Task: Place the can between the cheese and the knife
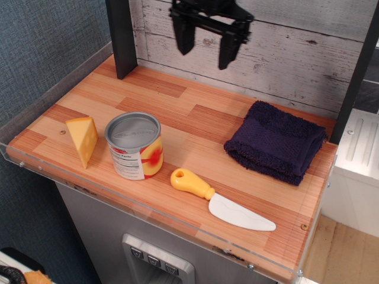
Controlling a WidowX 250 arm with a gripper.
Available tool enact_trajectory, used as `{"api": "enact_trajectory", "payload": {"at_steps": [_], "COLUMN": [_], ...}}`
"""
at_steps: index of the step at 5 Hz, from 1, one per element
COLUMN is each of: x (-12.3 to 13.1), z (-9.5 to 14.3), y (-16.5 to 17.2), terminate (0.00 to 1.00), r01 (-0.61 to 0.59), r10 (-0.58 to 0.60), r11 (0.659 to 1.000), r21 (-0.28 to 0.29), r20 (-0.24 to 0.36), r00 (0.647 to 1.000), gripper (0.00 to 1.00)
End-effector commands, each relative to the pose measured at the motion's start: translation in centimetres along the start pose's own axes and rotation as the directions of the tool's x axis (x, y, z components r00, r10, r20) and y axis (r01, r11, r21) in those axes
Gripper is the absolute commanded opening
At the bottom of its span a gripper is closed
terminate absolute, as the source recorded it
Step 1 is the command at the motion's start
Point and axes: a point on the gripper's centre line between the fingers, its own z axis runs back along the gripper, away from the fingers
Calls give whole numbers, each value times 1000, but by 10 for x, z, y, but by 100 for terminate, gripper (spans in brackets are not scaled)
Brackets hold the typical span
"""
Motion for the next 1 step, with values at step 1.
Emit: {"api": "enact_trajectory", "payload": {"at_steps": [1], "x": [5], "z": [27], "y": [-7], "terminate": [100], "r01": [48], "r10": [-47], "r11": [998], "r21": [-31], "r20": [58], "r00": [997], "gripper": [100]}}
